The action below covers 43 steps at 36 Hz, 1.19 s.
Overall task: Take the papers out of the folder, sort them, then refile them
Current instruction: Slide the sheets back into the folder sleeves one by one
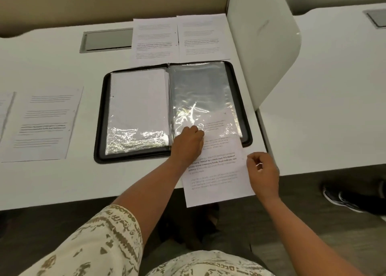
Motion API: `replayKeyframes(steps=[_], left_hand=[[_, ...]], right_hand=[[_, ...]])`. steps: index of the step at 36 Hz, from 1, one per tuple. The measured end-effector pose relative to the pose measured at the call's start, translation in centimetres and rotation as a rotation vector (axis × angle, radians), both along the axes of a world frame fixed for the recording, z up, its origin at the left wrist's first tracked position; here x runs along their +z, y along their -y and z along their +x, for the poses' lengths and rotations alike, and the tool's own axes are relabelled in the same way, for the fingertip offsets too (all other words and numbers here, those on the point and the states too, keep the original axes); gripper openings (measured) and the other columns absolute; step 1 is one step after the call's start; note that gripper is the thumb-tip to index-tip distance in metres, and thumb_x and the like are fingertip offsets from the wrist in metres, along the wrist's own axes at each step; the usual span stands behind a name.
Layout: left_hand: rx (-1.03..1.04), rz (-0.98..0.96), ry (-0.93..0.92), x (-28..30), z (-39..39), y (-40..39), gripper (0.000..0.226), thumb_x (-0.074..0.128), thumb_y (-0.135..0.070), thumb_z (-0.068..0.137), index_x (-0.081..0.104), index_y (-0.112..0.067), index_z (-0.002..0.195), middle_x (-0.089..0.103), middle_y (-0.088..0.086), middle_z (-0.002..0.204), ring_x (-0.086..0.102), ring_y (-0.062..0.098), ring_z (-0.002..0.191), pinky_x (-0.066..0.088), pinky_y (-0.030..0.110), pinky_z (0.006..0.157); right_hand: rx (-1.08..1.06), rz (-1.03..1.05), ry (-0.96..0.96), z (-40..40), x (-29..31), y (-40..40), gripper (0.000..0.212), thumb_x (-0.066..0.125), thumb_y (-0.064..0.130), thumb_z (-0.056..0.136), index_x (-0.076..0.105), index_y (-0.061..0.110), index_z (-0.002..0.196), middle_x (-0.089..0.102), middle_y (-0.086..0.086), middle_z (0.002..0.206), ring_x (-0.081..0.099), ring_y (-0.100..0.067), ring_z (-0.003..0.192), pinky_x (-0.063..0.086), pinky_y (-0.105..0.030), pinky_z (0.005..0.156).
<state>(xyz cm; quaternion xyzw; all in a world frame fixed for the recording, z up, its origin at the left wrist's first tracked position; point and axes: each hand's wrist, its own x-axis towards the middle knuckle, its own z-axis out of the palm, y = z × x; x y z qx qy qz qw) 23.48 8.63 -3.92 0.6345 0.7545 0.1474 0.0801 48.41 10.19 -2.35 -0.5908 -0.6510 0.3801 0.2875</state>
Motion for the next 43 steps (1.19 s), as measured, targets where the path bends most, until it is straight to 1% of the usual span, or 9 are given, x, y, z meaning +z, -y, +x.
replayKeyframes(steps=[4, 8, 11, 16, 20, 24, 31, 37, 43], left_hand=[[0.001, -0.021, -0.012, 0.1, 0.2, 0.2, 0.024, 0.046, -0.02, 0.102, 0.066, -0.009, 0.093, 0.054, 0.003, 0.09, 0.048, 0.02, 0.082, 0.034, 0.032, 0.054], [-0.007, -0.031, -0.018, 0.3, 0.2, 0.4, 0.024, 0.045, -0.018, 0.101, 0.067, -0.009, 0.095, 0.055, 0.004, 0.092, 0.048, 0.021, 0.085, 0.034, 0.033, 0.056], [-0.012, -0.041, -0.027, 0.3, 0.1, 0.5, 0.022, 0.047, -0.016, 0.1, 0.068, -0.01, 0.096, 0.056, 0.004, 0.092, 0.051, 0.023, 0.086, 0.039, 0.035, 0.057], [0.007, -0.052, -0.023, 0.5, -0.1, 0.5, 0.021, 0.05, -0.015, 0.099, 0.071, -0.011, 0.099, 0.059, 0.004, 0.092, 0.054, 0.025, 0.086, 0.054, 0.042, 0.064], [0.025, -0.027, 0.031, 0.5, -0.2, 0.5, 0.024, 0.049, -0.016, 0.099, 0.072, -0.012, 0.096, 0.061, 0.003, 0.09, 0.056, 0.025, 0.084, 0.053, 0.042, 0.066], [0.015, -0.006, 0.078, 0.6, -0.4, 0.4, 0.026, 0.049, -0.019, 0.1, 0.074, -0.014, 0.105, 0.065, 0.003, 0.1, 0.058, 0.025, 0.092, 0.05, 0.038, 0.069], [-0.005, 0.08, 0.065, 1.0, -0.3, 1.0, 0.024, 0.052, -0.017, 0.1, 0.075, -0.013, 0.106, 0.068, 0.003, 0.102, 0.059, 0.026, 0.089, 0.051, 0.038, 0.063], [0.013, 0.091, 0.026, 1.7, -0.4, 1.0, 0.021, 0.052, -0.016, 0.099, 0.073, -0.011, 0.099, 0.065, 0.003, 0.095, 0.06, 0.025, 0.083, 0.052, 0.038, 0.057], [0.006, 0.06, 0.026, 1.8, -0.3, 0.7, 0.019, 0.054, -0.018, 0.098, 0.072, -0.012, 0.103, 0.065, 0.002, 0.098, 0.06, 0.023, 0.088, 0.052, 0.037, 0.061]], right_hand=[[-0.247, -0.108, -0.068, 1.2, -0.6, 2.7, 0.005, 0.064, 0.021, 0.097, 0.058, 0.02, 0.096, 0.06, -0.001, 0.095, 0.06, -0.021, 0.089, 0.053, -0.033, 0.077], [-0.519, -0.433, -0.212, 2.0, -1.9, 5.5, 0.028, 0.059, 0.044, 0.098, 0.055, 0.018, 0.109, 0.064, -0.007, 0.101, 0.064, -0.026, 0.091, 0.055, -0.038, 0.077], [-0.454, -0.775, -0.5, 2.2, -3.0, 7.5, 0.051, 0.058, 0.052, 0.093, 0.056, 0.012, 0.124, 0.067, -0.015, 0.111, 0.067, -0.028, 0.094, 0.056, -0.039, 0.077], [-0.35, -0.972, -0.705, 1.1, -3.5, 9.8, 0.055, 0.066, 0.04, 0.087, 0.057, 0.002, 0.126, 0.064, -0.024, 0.122, 0.071, -0.033, 0.105, 0.059, -0.037, 0.083], [-0.36, -1.028, -0.828, 0.0, -3.0, 9.9, 0.037, 0.072, 0.019, 0.086, 0.062, 0.001, 0.117, 0.066, -0.025, 0.125, 0.071, -0.031, 0.1, 0.06, -0.034, 0.079], [-0.384, -1.029, -0.844, -1.3, -2.3, 9.5, 0.034, 0.067, 0.006, 0.092, 0.06, -0.001, 0.124, 0.073, -0.018, 0.111, 0.073, -0.024, 0.089, 0.061, -0.032, 0.072], [-0.381, -0.982, -0.804, -2.9, -0.7, 7.9, 0.019, 0.065, 0.004, 0.095, 0.063, 0.004, 0.113, 0.072, -0.016, 0.109, 0.071, -0.024, 0.09, 0.059, -0.034, 0.077], [-0.473, -0.892, -0.679, -4.0, 0.7, 6.1, 0.005, 0.066, 0.005, 0.095, 0.063, 0.003, 0.099, 0.069, -0.015, 0.1, 0.067, -0.023, 0.085, 0.058, -0.031, 0.068], [-0.4, -0.915, -0.752, -3.4, 1.6, 5.4, 0.03, 0.07, 0.009, 0.091, 0.061, 0.016, 0.119, 0.072, -0.01, 0.113, 0.071, -0.029, 0.103, 0.06, -0.042, 0.08]])
